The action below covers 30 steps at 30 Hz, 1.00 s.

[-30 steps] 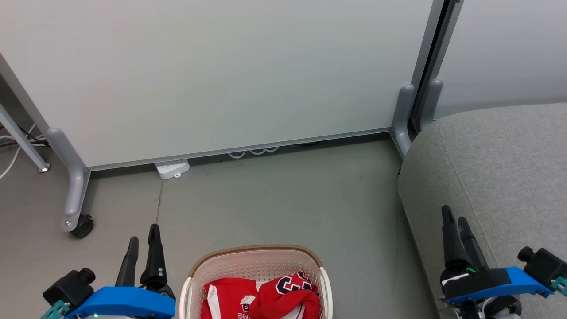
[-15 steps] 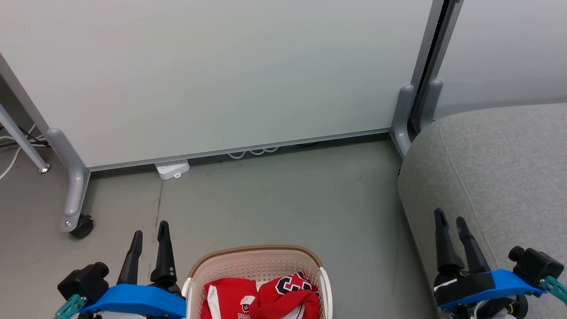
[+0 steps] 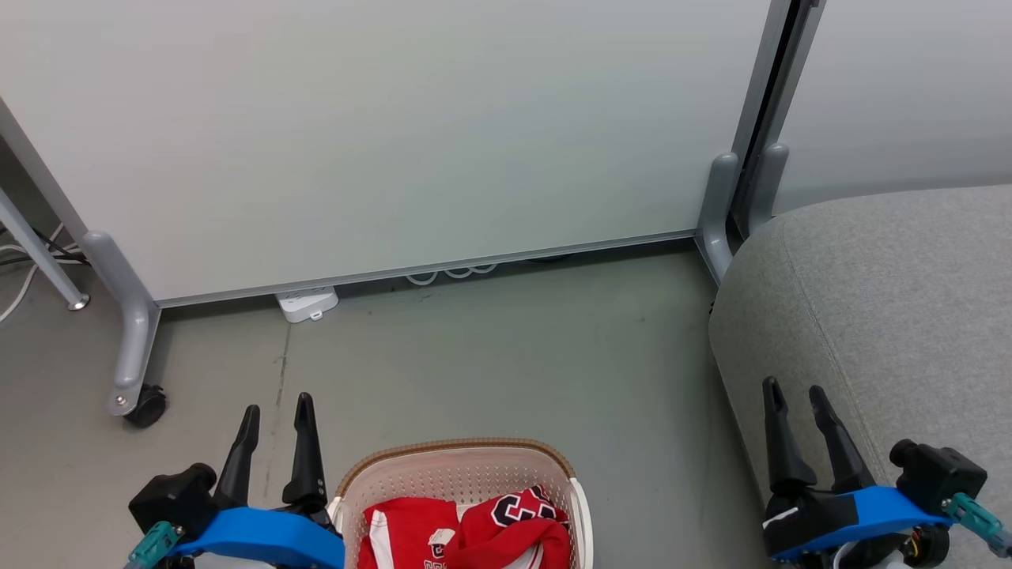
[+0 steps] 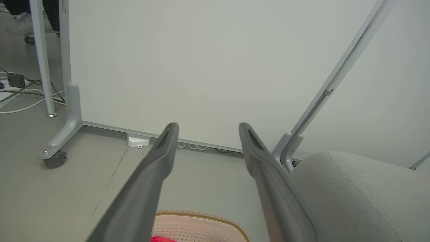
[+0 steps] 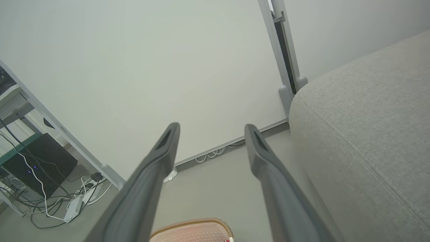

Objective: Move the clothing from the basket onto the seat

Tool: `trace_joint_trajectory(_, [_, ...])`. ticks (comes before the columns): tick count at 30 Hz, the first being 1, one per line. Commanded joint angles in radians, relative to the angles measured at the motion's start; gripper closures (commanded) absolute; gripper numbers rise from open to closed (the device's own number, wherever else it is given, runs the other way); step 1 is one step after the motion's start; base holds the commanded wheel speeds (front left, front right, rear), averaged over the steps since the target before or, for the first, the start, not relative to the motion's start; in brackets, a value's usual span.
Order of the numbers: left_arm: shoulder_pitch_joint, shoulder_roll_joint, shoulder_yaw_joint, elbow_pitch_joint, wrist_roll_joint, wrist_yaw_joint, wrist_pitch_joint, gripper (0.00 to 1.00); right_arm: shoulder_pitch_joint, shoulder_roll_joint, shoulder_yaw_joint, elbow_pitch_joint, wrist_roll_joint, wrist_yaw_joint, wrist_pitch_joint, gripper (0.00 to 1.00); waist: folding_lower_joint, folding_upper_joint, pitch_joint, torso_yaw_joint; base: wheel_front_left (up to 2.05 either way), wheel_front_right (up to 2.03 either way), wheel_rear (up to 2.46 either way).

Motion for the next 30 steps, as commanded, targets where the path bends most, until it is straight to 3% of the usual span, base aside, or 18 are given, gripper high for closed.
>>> trace_joint_trajectory(1, [-0.022,0.007,-0.005,-0.001,0.025,0.005,-0.011,0.0,0.003,-0.007,0.005,-0.001,-0.023,0.0,-0.011,0.0,0.0,0.0,0.0,0.0,0.0,0.0,0.0])
trace_joint_trajectory(30, [-0.022,0.009,-0.023,0.043,0.232,0.003,-0.07,0.0,0.009,-0.018,0.026,0.04,-0.263,0.0,-0.072,0.0,0.0,0.0,-0.009,0.001,0.0,0.0,0.0])
